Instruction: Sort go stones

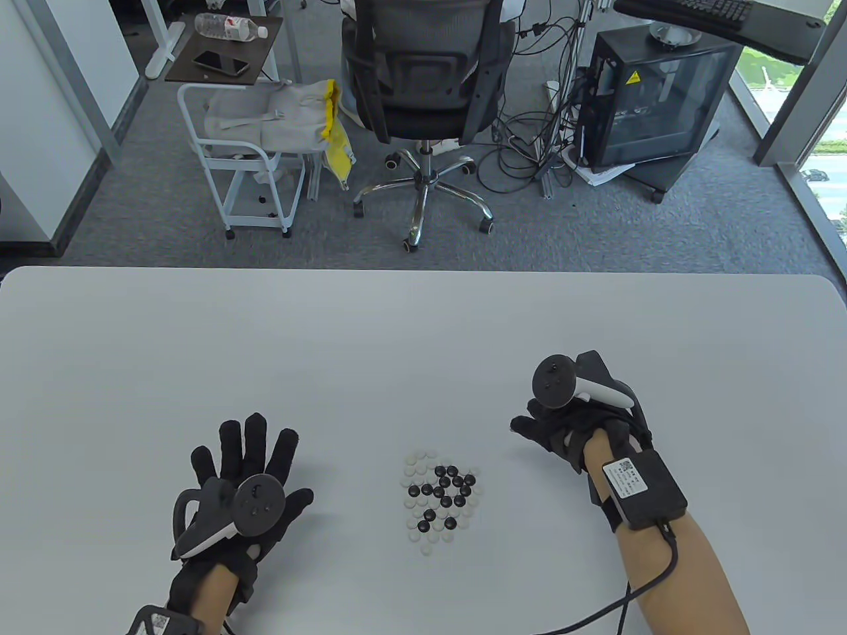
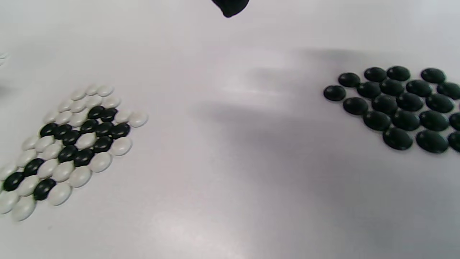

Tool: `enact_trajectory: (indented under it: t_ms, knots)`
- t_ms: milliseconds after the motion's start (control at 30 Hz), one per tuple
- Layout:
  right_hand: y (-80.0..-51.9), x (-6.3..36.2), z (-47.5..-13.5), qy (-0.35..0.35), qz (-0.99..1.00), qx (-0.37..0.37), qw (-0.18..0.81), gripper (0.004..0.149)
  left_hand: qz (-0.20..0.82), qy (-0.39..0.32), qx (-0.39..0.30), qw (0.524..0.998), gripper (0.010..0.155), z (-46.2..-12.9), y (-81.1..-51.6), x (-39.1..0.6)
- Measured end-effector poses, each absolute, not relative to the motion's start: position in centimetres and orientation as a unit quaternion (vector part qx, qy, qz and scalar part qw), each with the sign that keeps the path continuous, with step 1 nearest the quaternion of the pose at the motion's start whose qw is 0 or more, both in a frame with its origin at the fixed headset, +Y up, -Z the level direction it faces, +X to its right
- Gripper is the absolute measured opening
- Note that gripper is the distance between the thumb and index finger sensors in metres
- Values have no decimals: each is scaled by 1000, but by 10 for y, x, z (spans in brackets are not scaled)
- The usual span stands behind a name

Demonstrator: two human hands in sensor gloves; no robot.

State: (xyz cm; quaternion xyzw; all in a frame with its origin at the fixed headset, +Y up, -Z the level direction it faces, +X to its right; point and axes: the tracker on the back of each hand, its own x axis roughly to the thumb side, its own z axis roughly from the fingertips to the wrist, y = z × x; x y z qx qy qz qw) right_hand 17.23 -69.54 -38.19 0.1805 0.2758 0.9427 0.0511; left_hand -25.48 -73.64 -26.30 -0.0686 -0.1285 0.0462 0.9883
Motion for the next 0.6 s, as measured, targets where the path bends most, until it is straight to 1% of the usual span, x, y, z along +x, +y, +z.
enact_trajectory:
  t_ms: [167,333,433,533,600]
  knots:
    - [-679,159,-348,216,943,249,40,80,43,-134,-62,988,83,-262,-736,-253]
    - [-671,158,-316,130,946,295,47,84,43,-137,-52,988,84,-261,-734,-250]
    - [-672,162,-301,80,946,308,58,85,41,-140,-46,988,84,-259,-734,-247]
    - [-681,168,-289,29,947,315,63,85,38,-143,-43,988,84,-259,-734,-244]
    - [-688,171,-283,13,946,317,65,85,36,-145,-42,988,84,-259,-735,-242]
